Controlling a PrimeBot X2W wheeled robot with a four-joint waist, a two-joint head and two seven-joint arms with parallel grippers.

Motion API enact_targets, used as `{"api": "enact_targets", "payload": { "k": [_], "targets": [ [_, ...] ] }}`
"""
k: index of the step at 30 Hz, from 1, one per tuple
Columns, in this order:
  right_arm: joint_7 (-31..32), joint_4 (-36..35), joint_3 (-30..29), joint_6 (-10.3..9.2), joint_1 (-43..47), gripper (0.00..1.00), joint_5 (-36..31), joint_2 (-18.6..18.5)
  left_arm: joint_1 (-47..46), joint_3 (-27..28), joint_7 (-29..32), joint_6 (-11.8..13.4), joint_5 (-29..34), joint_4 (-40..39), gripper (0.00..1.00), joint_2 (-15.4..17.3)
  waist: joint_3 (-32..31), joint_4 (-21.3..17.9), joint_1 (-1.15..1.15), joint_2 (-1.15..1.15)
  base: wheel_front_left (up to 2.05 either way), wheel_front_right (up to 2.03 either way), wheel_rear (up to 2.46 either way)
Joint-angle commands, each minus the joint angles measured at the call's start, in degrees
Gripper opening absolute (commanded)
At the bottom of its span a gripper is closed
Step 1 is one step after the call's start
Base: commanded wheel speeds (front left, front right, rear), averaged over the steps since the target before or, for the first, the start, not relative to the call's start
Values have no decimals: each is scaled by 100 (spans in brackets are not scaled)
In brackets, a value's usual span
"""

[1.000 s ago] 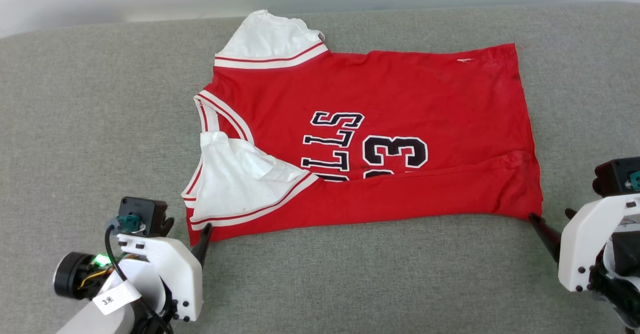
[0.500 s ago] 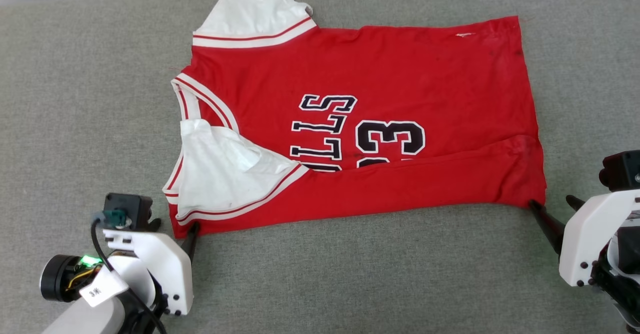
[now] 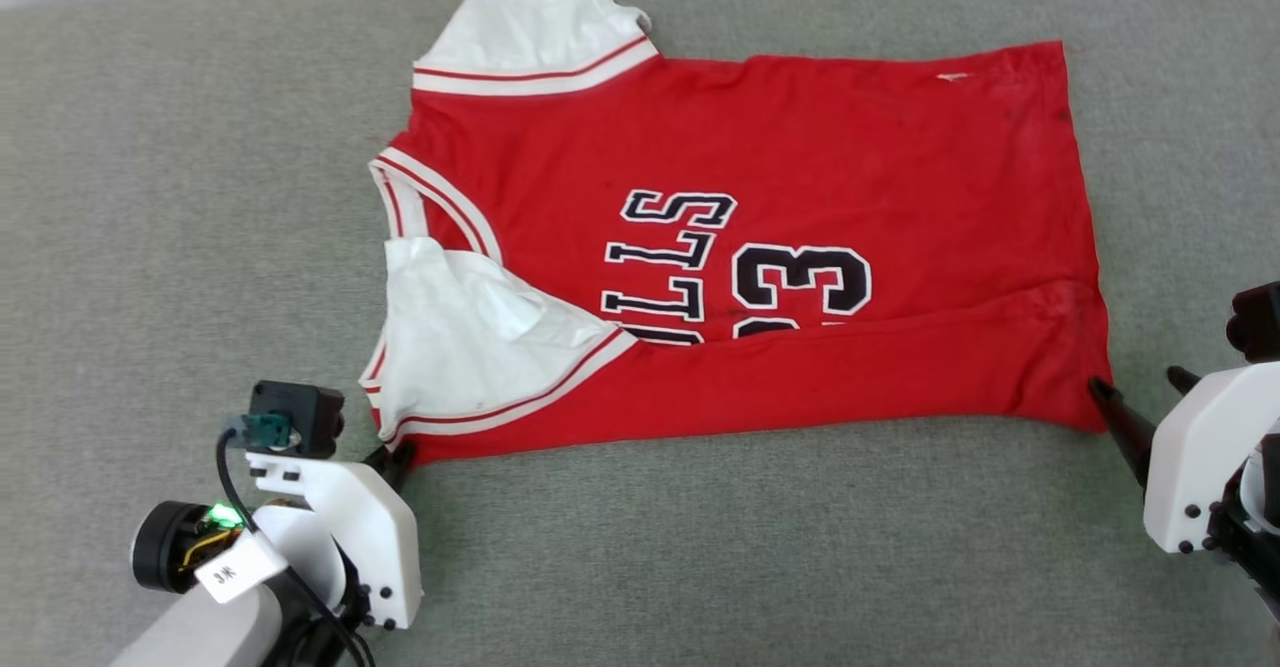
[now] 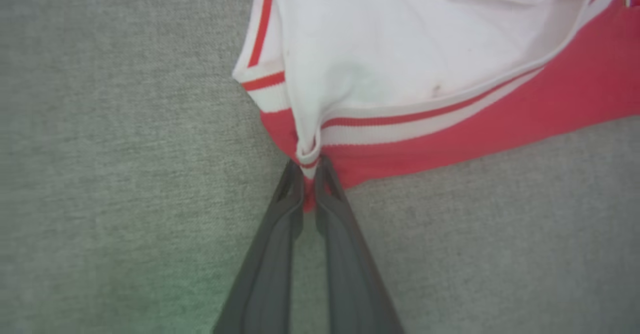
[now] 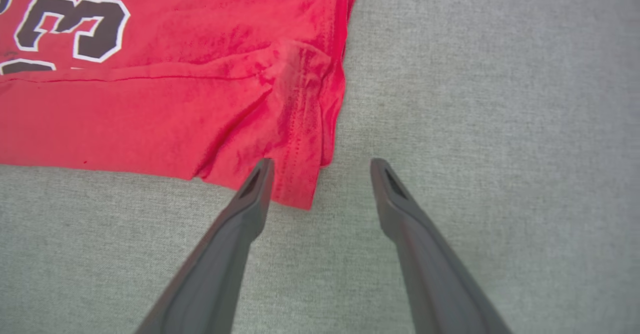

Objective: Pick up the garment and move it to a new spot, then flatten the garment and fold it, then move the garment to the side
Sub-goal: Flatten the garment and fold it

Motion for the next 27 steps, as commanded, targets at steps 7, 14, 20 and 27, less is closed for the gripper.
{"api": "enact_targets", "payload": {
  "k": [7,14,20,27],
  "targets": [
    [106,322,-27,-2,-187,100,-198,-50,96,-11,-302,60,204,-526,0,17,-148,204,0,0,0,0,0],
    [285,869,-39,-2,-402,100,-358,97,67,101,-375,130,237,-1164,0,115,28,326,0,0,0,0,0],
    [357,1424,84,-1,-475,100,-381,192,-43,70,-324,154,317,-1365,0,150,224,422,0,0,0,0,0],
    [373,1951,205,-2,-382,0,-380,125,-55,7,-247,74,296,-1126,0,196,257,470,0,0,0,0,0]
  ]
}}
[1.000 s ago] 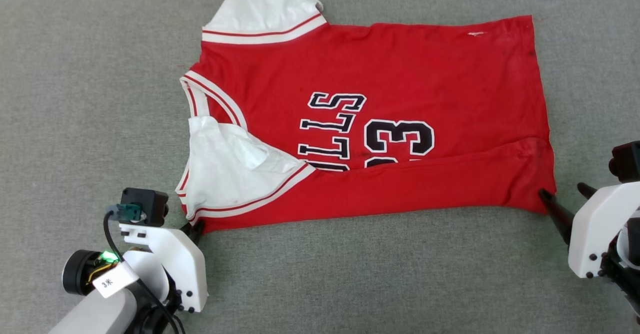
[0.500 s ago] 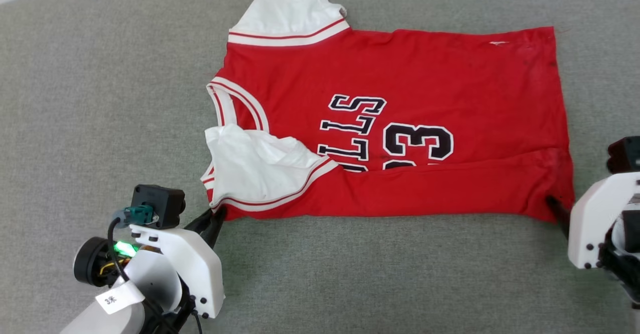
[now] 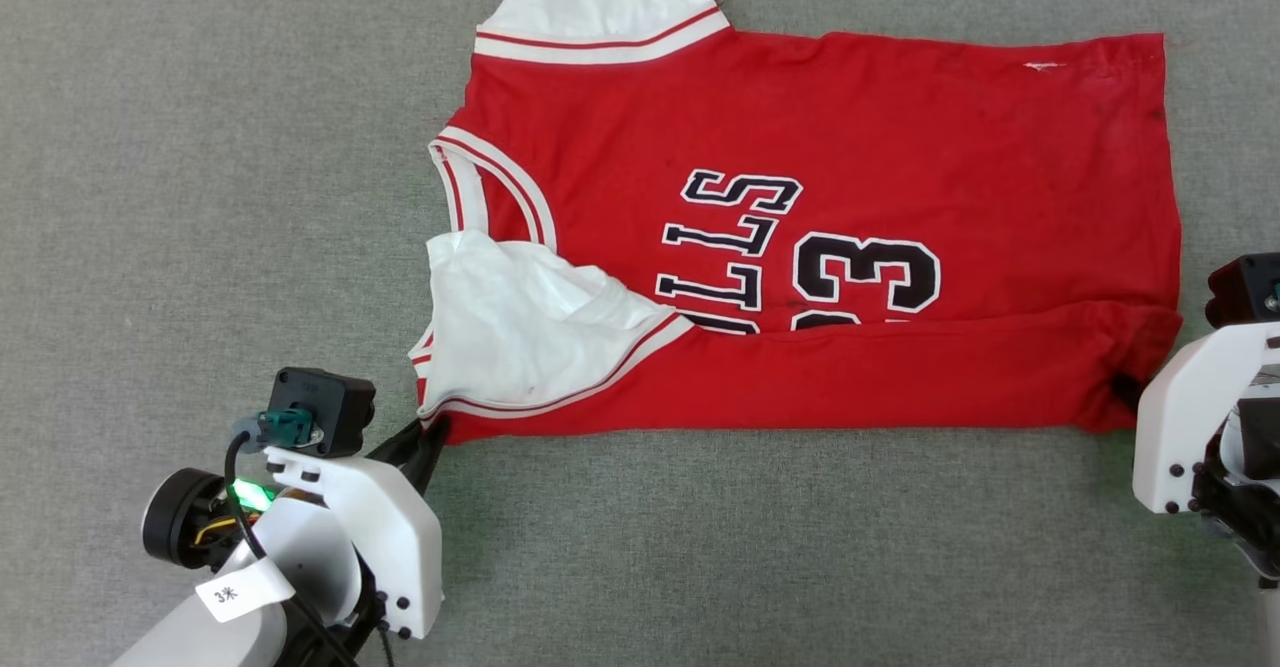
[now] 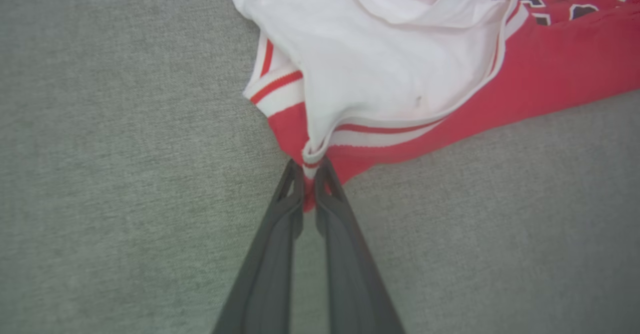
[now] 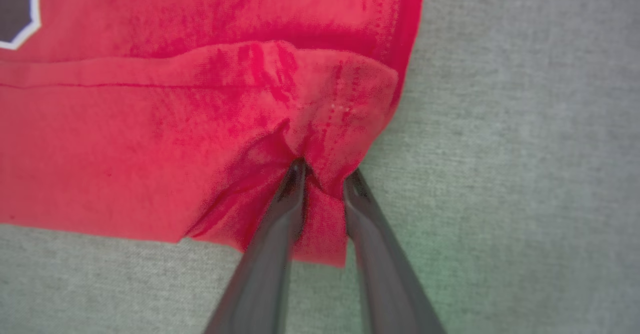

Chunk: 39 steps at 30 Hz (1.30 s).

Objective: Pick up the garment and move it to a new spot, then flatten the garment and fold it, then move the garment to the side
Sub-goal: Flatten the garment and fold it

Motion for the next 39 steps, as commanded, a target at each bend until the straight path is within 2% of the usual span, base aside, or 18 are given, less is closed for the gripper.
{"api": "enact_targets", "payload": {
  "k": [1,10,15,16,19,24,30,31,32,33,34,39],
  "targets": [
    [84,427,85,-5,237,0,28,78,-38,-4,15,-28,9,76,0,42,-32,-12,0,0,0,0,0],
    [65,151,-14,-6,425,0,254,-258,277,-57,110,-122,-131,342,0,257,-488,-174,0,0,0,0,0],
    [210,-294,-117,-7,761,0,406,-470,619,-136,188,-143,-216,295,0,447,-781,-251,0,0,0,0,0],
    [342,-566,-193,-7,1059,0,513,-549,902,-187,223,-124,-281,218,0,573,-942,-277,0,0,0,0,0],
    [489,-841,-339,-7,1421,0,615,-558,1163,-260,243,-106,-334,96,0,656,-1064,-289,0,0,0,0,0],
    [599,-1091,-544,-6,1953,0,680,-413,1517,-392,179,-143,-481,-37,0,576,-1164,-326,0,0,0,0,0],
    [434,-1027,-479,-4,2220,0,679,-213,1518,-588,68,-383,-523,80,0,324,-1219,-363,0,0,0,0,0],
    [401,-997,-464,-4,2234,0,679,-211,1492,-596,20,-399,-490,143,23,290,-1225,-374,0,0,0,0,0],
    [311,-988,-455,-4,2222,0,641,-221,1485,-612,-1,-409,-486,217,82,271,-1231,-386,0,0,0,0,0],
    [219,-973,-438,-4,2188,95,618,-234,1505,-605,8,-398,-551,275,100,221,-1240,-396,0,0,0,0,0],
    [153,-931,-420,-4,2166,100,640,-220,1517,-588,-17,-406,-584,314,100,187,-1253,-407,0,0,0,0,0],
    [-310,-854,-330,-3,1990,100,736,-241,1448,-507,-259,-426,-536,417,100,127,-1367,-451,0,0,0,0,0]
  ]
}}
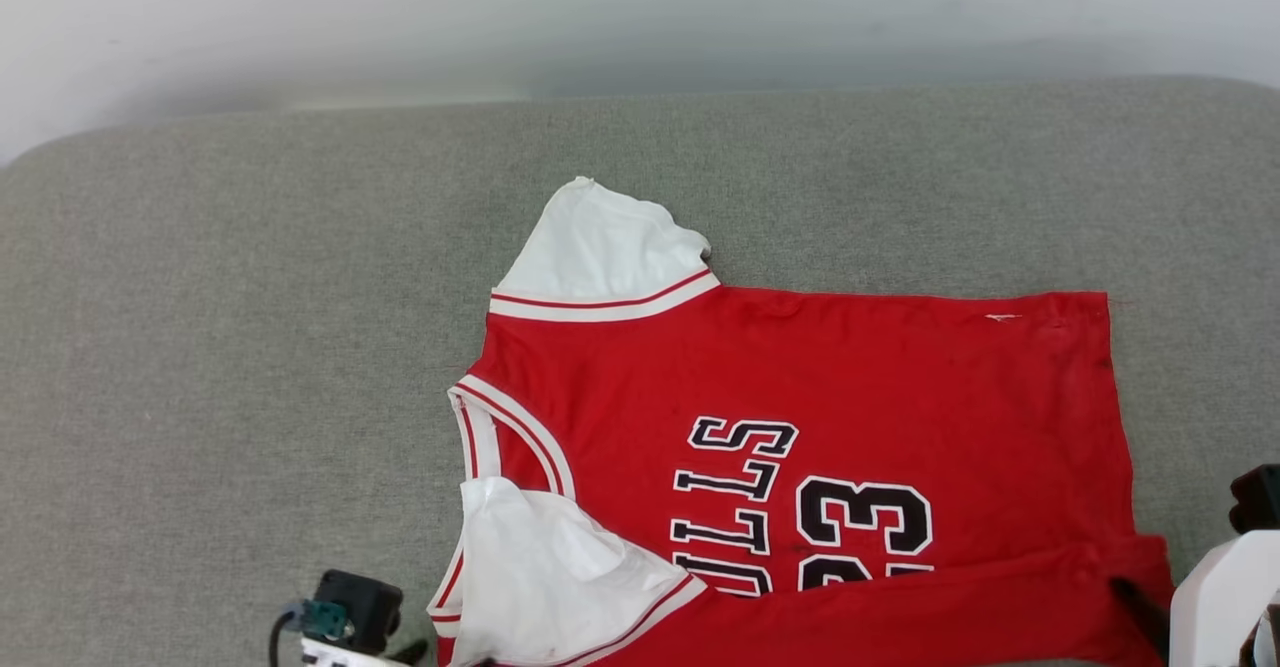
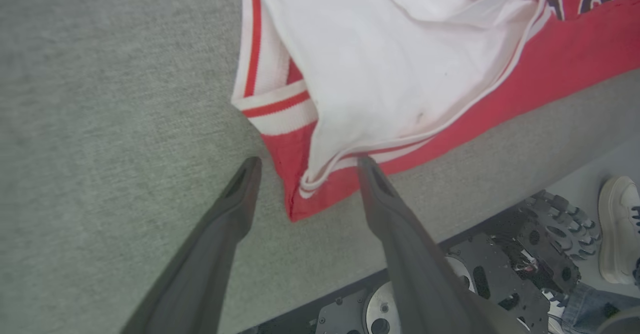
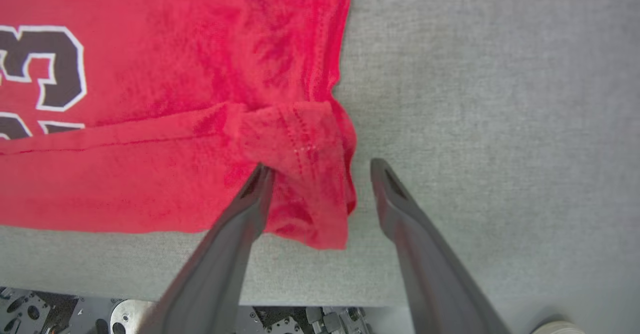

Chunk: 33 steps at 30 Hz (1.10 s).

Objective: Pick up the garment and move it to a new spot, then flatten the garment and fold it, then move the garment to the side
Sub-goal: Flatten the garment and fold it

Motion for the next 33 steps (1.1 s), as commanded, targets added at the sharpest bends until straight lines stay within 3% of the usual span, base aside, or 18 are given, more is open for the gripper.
{"api": "enact_targets", "payload": {
  "k": [1,10,14,18,26,30,33],
  "targets": [
    [-134,31,40,-4,-91,100,11,-28,-74,87,-166,5,57,-1,100,-32,-73,-21,0,0,0,0,0],
    [-1395,-256,-9,-3,-584,100,322,45,-435,724,-1680,124,508,40,100,-256,-236,-64,0,0,0,0,0],
    [-2428,-479,131,-4,-738,100,379,22,-604,992,-2754,238,964,118,100,-395,-260,-89,0,0,0,0,0],
    [-3160,-528,285,-3,-771,100,357,11,-630,1177,-3281,238,1041,170,100,-580,-280,-120,0,0,0,0,0],
    [-4608,-542,478,-3,-760,100,262,190,-596,1701,-3538,-10,1280,166,100,-1105,-177,-199,0,0,0,0,0],
    [-4938,-557,445,-3,-902,100,223,355,-737,1942,-3542,-242,1539,127,100,-1364,43,-280,0,0,0,0,0],
    [-4998,-608,514,-3,-1038,100,158,411,-936,1993,-3537,-450,1669,228,100,-1362,277,-399,0,0,0,0,0]
  ]
}}
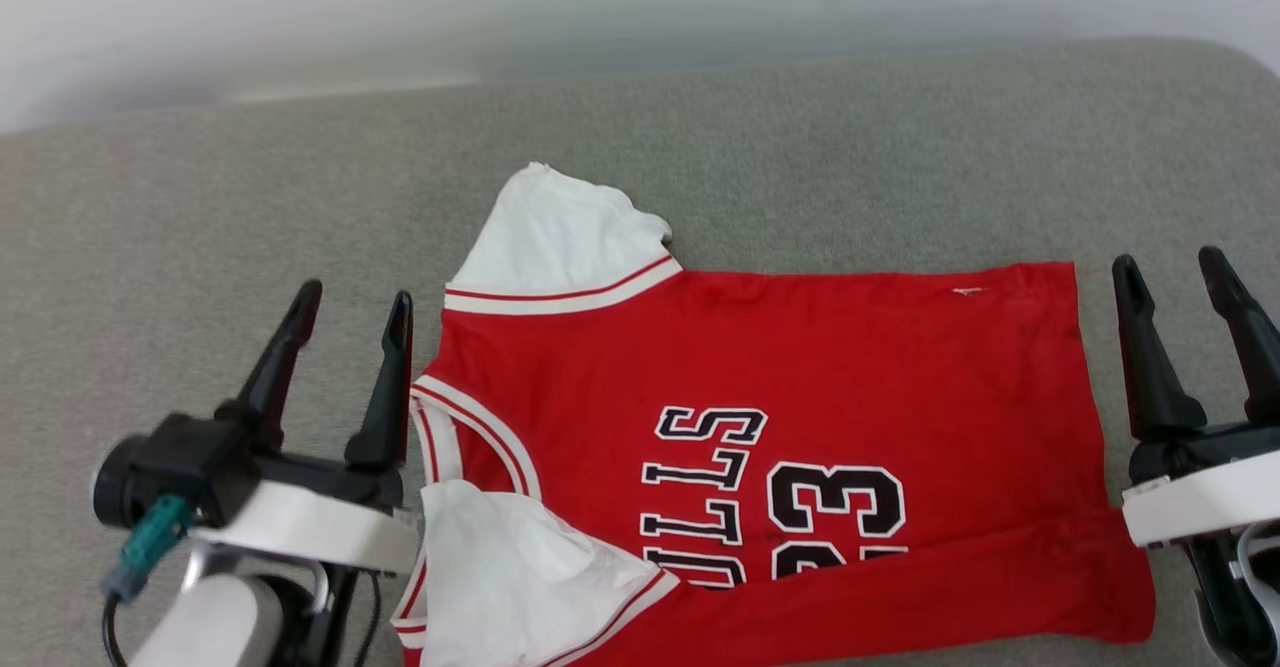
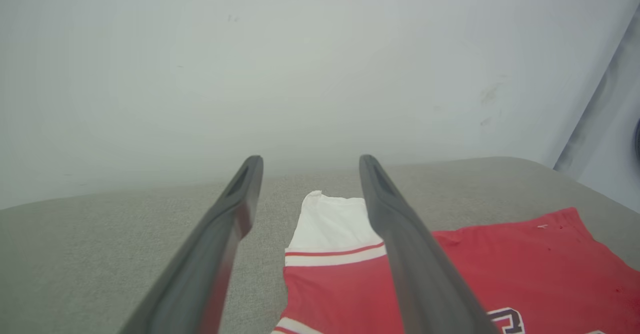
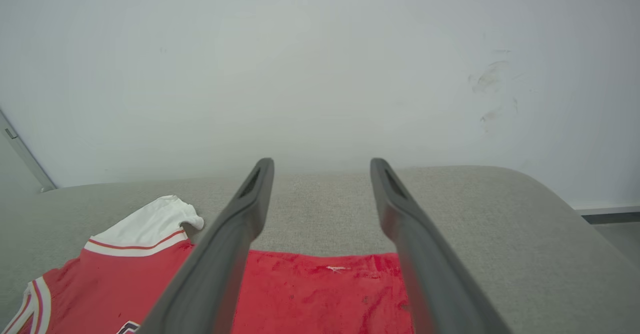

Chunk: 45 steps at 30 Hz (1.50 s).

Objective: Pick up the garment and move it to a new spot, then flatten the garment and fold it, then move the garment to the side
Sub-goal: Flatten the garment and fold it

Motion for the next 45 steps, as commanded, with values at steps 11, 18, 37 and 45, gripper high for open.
{"api": "enact_targets", "payload": {
  "k": [11,18,37,45],
  "targets": [
    [-90,-248,-46,-2,-521,100,-149,211,-2513,-299,2523,-1141,-335,649,100,887,1390,-701,0,0,0,0,0],
    [-259,-38,123,-2,-727,100,-150,405,-4074,-441,5181,-1380,-1025,1251,100,1344,1894,-1133,0,0,0,0,0],
    [-796,680,456,-2,-1098,100,-70,657,-5548,-973,8083,-1144,-1208,2223,100,1656,2547,-1791,0,0,0,0,0],
    [-776,776,382,-2,-1171,100,-172,574,-5320,-949,7885,-1090,-1312,2311,0,1529,2492,-1654,0,0,0,0,0]
  ]
}}
